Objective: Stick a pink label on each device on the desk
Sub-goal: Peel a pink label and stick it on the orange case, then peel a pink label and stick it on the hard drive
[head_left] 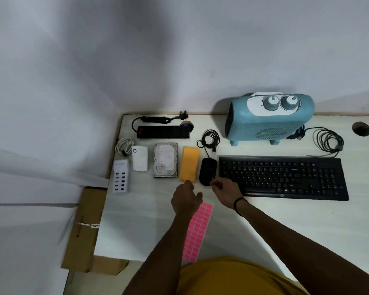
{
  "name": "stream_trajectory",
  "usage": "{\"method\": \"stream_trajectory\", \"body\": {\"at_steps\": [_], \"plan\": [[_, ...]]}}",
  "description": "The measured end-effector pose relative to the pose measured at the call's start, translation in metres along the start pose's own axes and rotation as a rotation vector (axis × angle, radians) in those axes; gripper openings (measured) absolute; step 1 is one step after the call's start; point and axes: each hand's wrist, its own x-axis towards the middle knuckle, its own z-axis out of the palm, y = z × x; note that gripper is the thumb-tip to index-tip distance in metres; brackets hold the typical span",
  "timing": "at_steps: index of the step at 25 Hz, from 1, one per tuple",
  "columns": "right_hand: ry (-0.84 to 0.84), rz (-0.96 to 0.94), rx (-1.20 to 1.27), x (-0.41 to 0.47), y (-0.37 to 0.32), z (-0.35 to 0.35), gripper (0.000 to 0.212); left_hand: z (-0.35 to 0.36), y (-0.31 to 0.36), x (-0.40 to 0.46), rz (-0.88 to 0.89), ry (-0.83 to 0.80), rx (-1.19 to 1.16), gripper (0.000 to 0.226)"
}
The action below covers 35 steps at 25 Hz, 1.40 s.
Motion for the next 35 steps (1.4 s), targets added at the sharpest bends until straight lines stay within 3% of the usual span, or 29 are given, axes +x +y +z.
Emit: {"method": "stream_trajectory", "body": {"at_steps": [5, 10, 13, 15, 19, 22, 24, 30, 35], "plan": [[-0.092, 0.221, -0.026, -0.020, 0.040, 0.027, 0.034, 0.023, -0.023, -0.027, -0.058, -0.099, 0.071, 0.072], [-0.055, 0.451, 0.260, -0.016, 0.047, 0.048, 0.050, 0.036, -0.028, -0.034, -0.088, -0.120, 0.102, 0.075], [-0.039, 0.569, 0.535, -0.009, 0.041, 0.054, 0.031, 0.039, -0.028, -0.033, -0.089, -0.087, 0.099, 0.070], [-0.053, 0.595, 0.590, -0.003, 0.036, 0.057, 0.018, 0.041, -0.027, -0.033, -0.085, -0.080, 0.091, 0.067], [-0.117, 0.601, 0.520, 0.005, 0.029, 0.066, 0.015, 0.042, -0.024, -0.034, -0.086, -0.070, 0.052, 0.062], [-0.219, 0.462, 0.275, 0.007, 0.027, 0.068, 0.020, 0.042, -0.023, -0.034, -0.089, -0.058, -0.002, 0.063], [-0.176, 0.376, 0.149, 0.006, 0.027, 0.065, 0.021, 0.042, -0.028, -0.033, -0.086, -0.063, -0.066, 0.062], [-0.174, 0.297, 0.396, 0.016, 0.023, 0.026, 0.013, 0.015, -0.028, -0.024, -0.016, -0.125, -0.482, 0.023], [-0.126, 0.172, 0.522, 0.005, 0.001, -0.005, 0.010, -0.009, -0.015, -0.027, -0.040, -0.146, -0.799, 0.031]]}}
